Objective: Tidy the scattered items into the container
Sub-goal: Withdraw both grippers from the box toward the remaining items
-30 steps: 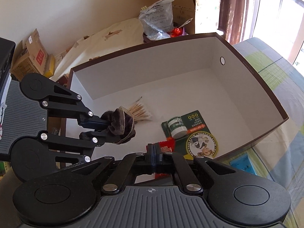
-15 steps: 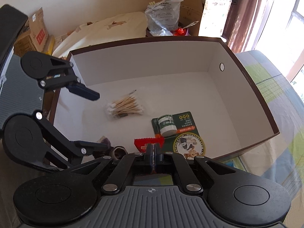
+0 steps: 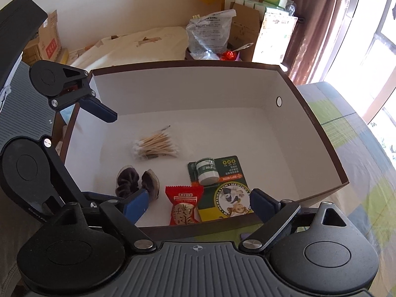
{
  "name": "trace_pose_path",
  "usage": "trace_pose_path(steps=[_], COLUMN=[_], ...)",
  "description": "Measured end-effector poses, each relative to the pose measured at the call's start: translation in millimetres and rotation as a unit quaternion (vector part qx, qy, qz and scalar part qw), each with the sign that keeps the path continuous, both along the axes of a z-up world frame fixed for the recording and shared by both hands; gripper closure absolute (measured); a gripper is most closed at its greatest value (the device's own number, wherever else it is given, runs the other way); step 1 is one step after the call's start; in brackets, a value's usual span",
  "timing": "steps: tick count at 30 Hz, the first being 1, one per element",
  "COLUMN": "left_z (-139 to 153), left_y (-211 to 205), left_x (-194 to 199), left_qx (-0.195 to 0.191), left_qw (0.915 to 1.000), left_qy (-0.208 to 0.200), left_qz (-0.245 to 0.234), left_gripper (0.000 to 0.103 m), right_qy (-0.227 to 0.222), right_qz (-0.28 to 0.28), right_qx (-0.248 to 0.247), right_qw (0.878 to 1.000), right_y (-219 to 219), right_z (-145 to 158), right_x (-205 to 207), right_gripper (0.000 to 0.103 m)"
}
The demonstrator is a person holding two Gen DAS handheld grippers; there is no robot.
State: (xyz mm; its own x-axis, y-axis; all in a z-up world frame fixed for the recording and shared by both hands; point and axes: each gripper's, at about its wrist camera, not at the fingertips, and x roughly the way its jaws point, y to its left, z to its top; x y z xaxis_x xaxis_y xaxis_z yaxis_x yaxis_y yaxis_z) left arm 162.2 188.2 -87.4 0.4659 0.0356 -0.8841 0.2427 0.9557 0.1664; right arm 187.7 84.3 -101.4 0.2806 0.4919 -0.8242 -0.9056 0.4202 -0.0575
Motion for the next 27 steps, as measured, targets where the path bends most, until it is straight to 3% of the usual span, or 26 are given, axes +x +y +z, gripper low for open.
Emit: trace_pose_path(steps=[27], left_z=[56], left_y=[-15], left_x=[-25], left_qx=[0.005], left_qw=[0.9987], left_qy=[-0.040], left_qz=[0.031], left_gripper=[0.005], right_qy=[-0.015], right_qz=[-0.058], right_qx=[0.095], right_qw=[0.994], right_y=[-57], right_z=[65], right_x=[-24], right_gripper=[0.009])
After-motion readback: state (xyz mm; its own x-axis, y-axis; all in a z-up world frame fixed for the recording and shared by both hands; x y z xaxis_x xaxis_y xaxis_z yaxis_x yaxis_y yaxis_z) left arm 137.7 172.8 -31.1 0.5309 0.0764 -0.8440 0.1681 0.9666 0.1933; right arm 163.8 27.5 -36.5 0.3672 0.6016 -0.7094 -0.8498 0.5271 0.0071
